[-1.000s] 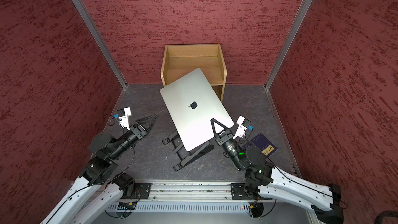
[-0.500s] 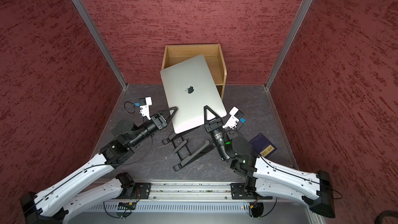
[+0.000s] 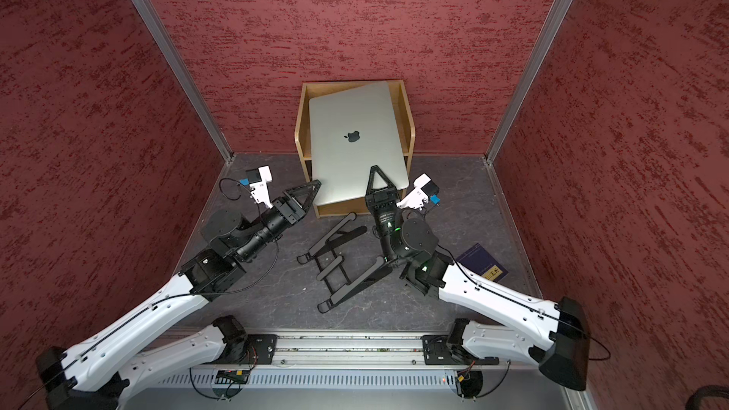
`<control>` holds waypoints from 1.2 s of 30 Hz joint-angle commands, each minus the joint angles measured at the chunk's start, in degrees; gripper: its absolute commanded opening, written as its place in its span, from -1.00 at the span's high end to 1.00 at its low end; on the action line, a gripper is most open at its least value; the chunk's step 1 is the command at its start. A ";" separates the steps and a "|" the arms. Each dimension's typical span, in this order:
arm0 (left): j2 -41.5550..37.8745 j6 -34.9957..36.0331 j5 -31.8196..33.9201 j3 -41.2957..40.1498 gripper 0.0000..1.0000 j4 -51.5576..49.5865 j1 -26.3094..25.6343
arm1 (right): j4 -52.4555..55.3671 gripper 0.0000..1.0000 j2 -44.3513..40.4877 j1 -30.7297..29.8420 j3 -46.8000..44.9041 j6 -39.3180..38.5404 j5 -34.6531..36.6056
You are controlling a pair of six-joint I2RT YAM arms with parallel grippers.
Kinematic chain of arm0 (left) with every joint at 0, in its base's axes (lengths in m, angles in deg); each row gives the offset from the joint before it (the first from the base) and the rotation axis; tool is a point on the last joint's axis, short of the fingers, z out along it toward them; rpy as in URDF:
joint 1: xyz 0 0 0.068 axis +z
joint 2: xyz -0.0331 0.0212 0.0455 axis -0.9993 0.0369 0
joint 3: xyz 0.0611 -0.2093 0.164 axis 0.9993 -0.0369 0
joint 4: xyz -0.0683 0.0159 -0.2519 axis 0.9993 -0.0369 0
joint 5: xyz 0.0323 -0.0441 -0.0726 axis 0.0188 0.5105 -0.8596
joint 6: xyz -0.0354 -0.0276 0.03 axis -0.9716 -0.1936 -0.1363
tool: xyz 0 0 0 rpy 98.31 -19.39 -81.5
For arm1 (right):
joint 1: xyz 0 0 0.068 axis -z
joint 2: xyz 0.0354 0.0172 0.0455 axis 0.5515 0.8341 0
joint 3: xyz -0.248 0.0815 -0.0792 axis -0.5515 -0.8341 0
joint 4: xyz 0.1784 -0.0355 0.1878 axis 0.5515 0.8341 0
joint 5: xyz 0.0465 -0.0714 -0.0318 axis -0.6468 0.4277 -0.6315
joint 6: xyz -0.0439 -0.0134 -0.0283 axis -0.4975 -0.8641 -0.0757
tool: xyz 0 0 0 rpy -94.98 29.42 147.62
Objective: Close the laptop lid and set it aside
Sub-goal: Place the laptop on the shelf.
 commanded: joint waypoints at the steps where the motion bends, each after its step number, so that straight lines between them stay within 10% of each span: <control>1: -0.31 0.01 2.28 1.72 -0.83 -2.10 1.08 | -6.09 1.00 0.14 2.57 4.79 6.65 -0.95; 36: -5.95 1.19 5.52 0.54 -0.86 -11.62 5.92 | 5.28 1.00 18.10 15.30 15.54 32.24 -5.66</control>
